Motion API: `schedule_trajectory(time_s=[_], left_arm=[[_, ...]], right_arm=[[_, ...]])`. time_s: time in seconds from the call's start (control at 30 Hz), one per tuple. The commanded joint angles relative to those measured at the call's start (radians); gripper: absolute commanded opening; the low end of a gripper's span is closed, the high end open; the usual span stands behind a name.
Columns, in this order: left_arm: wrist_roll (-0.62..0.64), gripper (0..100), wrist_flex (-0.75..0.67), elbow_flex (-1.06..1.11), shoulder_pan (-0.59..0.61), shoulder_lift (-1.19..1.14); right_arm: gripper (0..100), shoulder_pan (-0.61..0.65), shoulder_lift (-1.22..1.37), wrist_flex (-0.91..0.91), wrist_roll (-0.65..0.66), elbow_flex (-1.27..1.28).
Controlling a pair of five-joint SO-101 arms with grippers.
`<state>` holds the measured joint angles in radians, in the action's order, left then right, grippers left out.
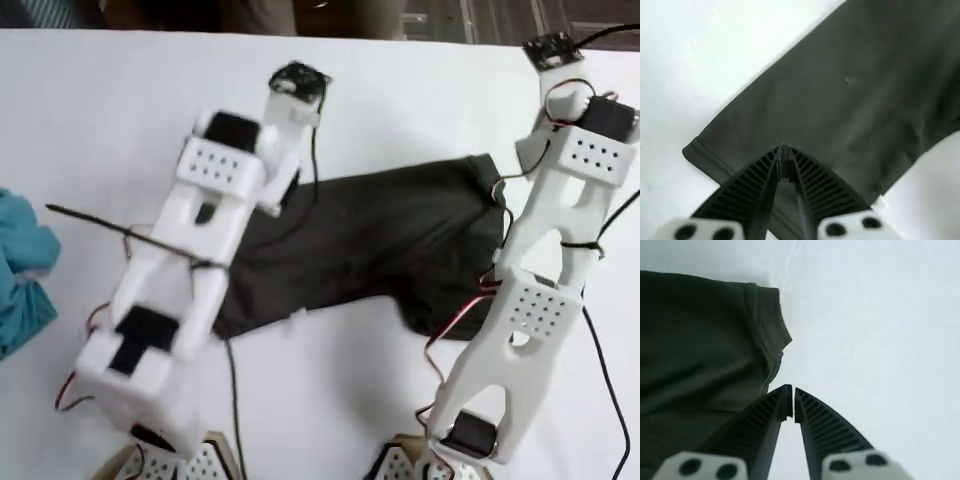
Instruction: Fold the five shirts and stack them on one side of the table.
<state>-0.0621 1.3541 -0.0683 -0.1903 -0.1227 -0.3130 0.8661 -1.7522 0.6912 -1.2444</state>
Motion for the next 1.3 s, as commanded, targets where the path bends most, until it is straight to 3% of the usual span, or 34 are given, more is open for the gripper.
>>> schedule_trajectory(time_s=[0.0, 0.2, 0.4, 0.5, 0.67, 0.8, 1.03, 1.27], left_arm=[[-0.049, 3, -0.221, 0.361, 0.028, 0.180], [-0.078, 3, -0.345, 0.621, 0.097, 0.239], [-0.075, 3, -0.345, 0.687, 0.110, 0.284], [-0.080, 3, -0.358, 0.743, 0.106, 0.281], [-0.084, 3, -0.445, 0.839, 0.089, 0.281], [-0.149, 3, -0.463, 0.846, 0.132, 0.281], [-0.216, 3, -0.470, 0.719, 0.245, 0.250], [-0.209, 3, -0.433, 0.604, 0.253, 0.075]], right_arm=[[2.2, 0.041, -0.124, -0.018, -0.008, 0.046], [2.2, 0.168, -0.387, -0.018, -0.064, 0.229], [2.2, 0.226, -0.768, 0.025, -0.077, 0.727], [2.2, 0.197, -0.974, 0.199, -0.055, 1.077], [2.3, 0.131, -1.273, 0.541, 0.086, 1.774], [2.3, 0.027, -1.452, 0.716, 0.196, 2.128], [2.4, -0.065, -1.644, 0.765, 0.336, 2.375], [8.0, -0.062, -1.692, 0.762, 0.344, 2.414]])
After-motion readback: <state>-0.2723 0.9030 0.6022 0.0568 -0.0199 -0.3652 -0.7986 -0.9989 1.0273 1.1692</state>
